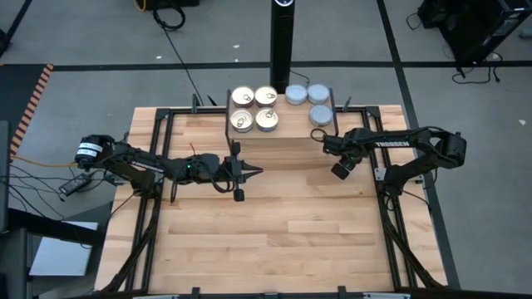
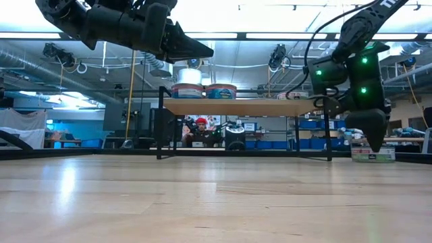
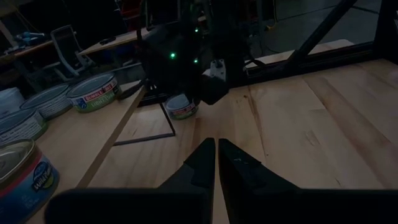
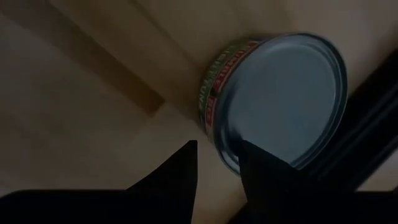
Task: Stack canned seafood by type on shelf
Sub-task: Put the green tuna can on the shelf aligned with the other green tuna can
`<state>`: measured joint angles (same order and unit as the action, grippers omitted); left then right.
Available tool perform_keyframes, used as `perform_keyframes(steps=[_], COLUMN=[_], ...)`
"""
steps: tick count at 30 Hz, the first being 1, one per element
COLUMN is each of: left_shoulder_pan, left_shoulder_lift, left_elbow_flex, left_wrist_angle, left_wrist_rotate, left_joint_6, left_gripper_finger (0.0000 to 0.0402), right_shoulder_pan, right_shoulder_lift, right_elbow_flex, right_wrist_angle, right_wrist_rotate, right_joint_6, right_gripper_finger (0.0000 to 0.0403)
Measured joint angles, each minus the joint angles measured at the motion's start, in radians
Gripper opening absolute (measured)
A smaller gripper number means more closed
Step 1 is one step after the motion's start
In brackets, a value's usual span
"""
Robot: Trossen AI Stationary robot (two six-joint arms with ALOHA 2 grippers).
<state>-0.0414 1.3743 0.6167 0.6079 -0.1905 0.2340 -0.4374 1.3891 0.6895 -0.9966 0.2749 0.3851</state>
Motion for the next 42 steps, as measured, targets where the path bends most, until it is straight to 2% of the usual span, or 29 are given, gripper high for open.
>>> perform_keyframes(steps=[7,16,27,33,38,42], left_shoulder_pan=[0.0,0.0,0.0,0.0,0.0,0.0], left_shoulder_lift=[0.0,0.0,0.0,0.0,0.0,0.0], left_elbow_flex=[0.0,0.0,0.0,0.0,0.0,0.0], left_wrist_angle=[0.0,0.001,0.004,0.005,0.004,0.003], left_wrist_rotate=[0.0,0.0,0.0,0.0,0.0,0.0], left_joint_6=[0.0,0.0,0.0,0.0,0.0,0.0], left_gripper_finger=[0.0025,0.0025,0.0025,0.0025,0.0025,0.0025], right_shoulder_pan=[0.0,0.034,0.149,0.252,0.379,0.472], right_shoulder_lift=[-0.001,-0.004,-0.053,-0.068,-0.068,-0.068], right_elbow_flex=[0.001,0.005,0.042,0.075,0.116,0.154], right_wrist_angle=[0.034,0.023,-0.018,-0.01,-0.016,-0.047], right_wrist_rotate=[0.004,-0.076,-0.227,-0.312,-0.3,-0.195], right_joint_6=[-0.011,-0.038,0.031,0.066,0.105,0.137], right_gripper_finger=[0.0128,0.0125,0.0114,0.0114,0.0115,0.0124])
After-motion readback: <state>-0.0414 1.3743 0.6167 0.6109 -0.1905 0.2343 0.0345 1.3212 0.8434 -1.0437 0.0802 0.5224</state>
